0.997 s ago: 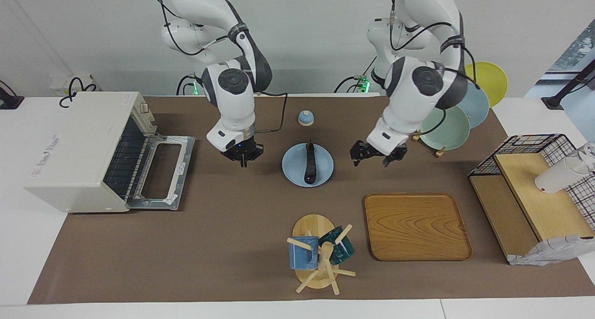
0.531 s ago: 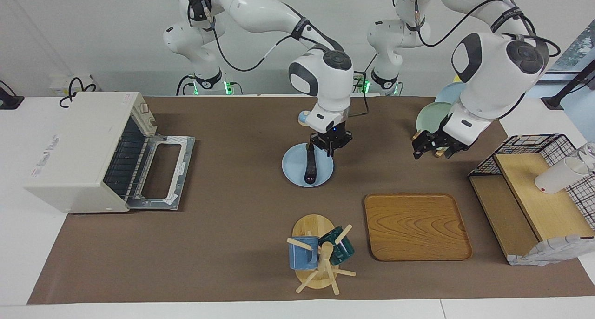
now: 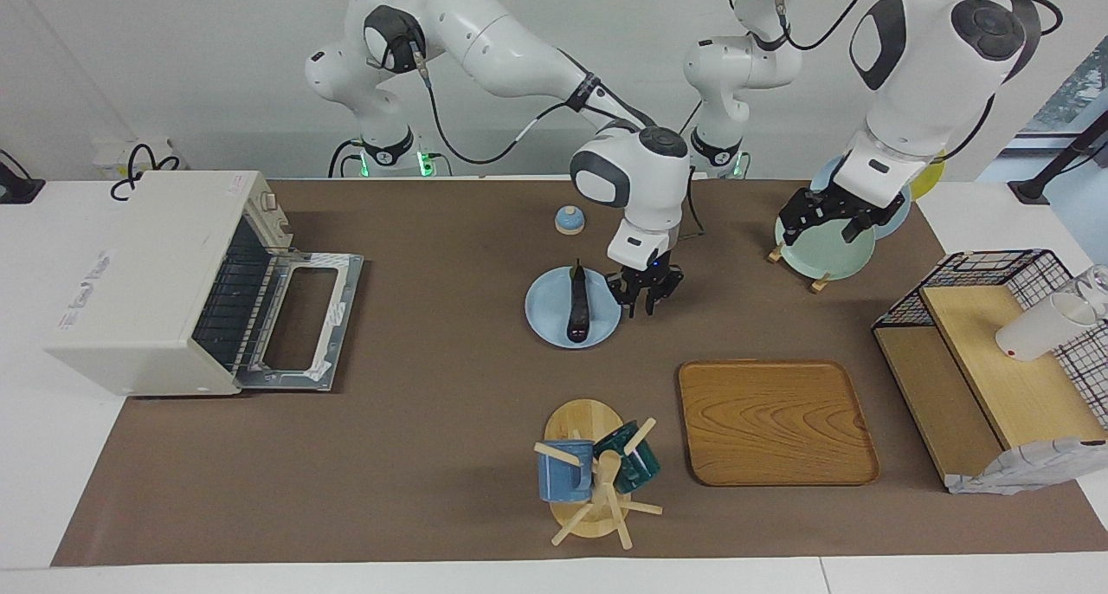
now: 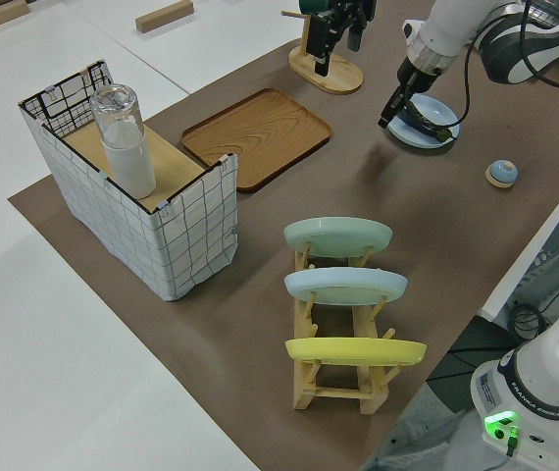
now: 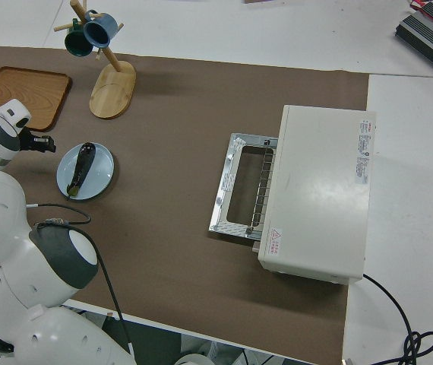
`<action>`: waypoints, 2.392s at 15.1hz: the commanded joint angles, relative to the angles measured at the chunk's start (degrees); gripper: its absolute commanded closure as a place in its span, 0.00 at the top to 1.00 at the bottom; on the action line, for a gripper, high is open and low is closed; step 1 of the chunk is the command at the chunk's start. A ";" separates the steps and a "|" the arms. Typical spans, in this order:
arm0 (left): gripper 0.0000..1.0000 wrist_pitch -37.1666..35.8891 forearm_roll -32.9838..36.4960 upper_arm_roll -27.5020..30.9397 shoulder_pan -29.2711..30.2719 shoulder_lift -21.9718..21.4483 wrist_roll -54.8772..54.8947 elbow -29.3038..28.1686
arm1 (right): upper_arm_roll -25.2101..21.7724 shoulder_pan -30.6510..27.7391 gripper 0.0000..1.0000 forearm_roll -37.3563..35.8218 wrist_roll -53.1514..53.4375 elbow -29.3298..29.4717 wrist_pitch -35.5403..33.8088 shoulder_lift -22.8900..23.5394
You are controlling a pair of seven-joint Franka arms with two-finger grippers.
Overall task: Put eggplant into oven
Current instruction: 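Grasp the blue plate rim with the right gripper, then carry the plate with the eggplant toward the open oven with the right gripper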
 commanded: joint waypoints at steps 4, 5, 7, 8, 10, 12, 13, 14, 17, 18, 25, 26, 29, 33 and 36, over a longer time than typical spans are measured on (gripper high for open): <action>1.00 -2.70 1.17 -0.23 -0.16 -4.07 0.14 -3.08 | -0.05 -0.23 0.35 -1.30 1.78 -6.87 1.73 -1.82; 1.00 -2.88 1.08 -0.23 0.02 -4.16 0.14 -2.46 | -0.05 -0.32 0.35 -1.30 2.14 -7.40 2.00 -2.08; 1.00 -4.36 0.99 -0.14 0.02 -3.46 -0.03 0.51 | -0.05 -0.40 0.34 -1.30 2.14 -8.55 2.18 -2.43; 1.00 -5.16 0.90 -0.05 -0.16 -3.11 -0.04 1.92 | -0.05 -0.41 0.33 -1.30 2.23 -9.16 2.27 -2.61; 1.00 -6.39 0.55 -0.05 -0.25 -1.80 -0.12 4.39 | -0.05 -0.41 0.33 -1.30 2.14 -9.34 2.27 -2.87; 1.00 -6.39 0.46 -0.05 -0.16 -1.96 -0.04 4.14 | -0.05 -0.58 0.07 -1.30 2.06 -9.43 2.09 -2.87; 1.00 -6.31 0.46 -0.05 -0.16 -2.14 -0.04 3.87 | -0.05 -0.58 0.00 -1.30 2.06 -9.26 1.74 -2.87; 1.00 -5.87 0.46 -0.05 0.10 -2.49 0.05 3.17 | -0.05 -0.41 0.00 -1.39 1.97 -8.82 1.04 -2.87; 1.00 -5.86 0.55 0.04 0.02 -2.49 0.05 2.90 | -0.40 0.03 0.00 -4.27 1.62 -7.42 -3.50 -3.75; 1.00 -6.04 0.55 0.04 -0.16 -2.49 -0.04 2.90 | -0.32 -0.49 0.00 -7.86 1.35 -6.54 -7.88 -4.62; 1.00 -7.62 0.55 -0.05 -0.33 -2.49 -0.04 3.08 | -0.58 -7.87 0.00 -10.79 -2.34 -8.98 -21.00 -10.69; 1.00 -7.62 0.55 -0.05 -0.33 -2.49 -0.04 3.08 | -0.49 -9.36 0.00 -10.79 -2.43 -11.78 -21.37 -12.70; 1.00 -7.36 0.55 -0.05 -0.25 -2.49 0.05 3.08 | -0.41 -15.15 0.00 -10.79 -6.01 -25.47 -17.35 -21.82; 1.00 -7.01 0.55 -0.05 0.02 -3.01 -0.12 2.99 | -0.32 -25.17 0.00 -10.71 -16.74 -36.66 -14.08 -31.95; 1.00 -7.01 0.55 -0.14 0.11 -3.11 -0.39 2.99 | -0.41 -28.52 0.00 -10.62 -19.48 -39.40 -13.64 -34.07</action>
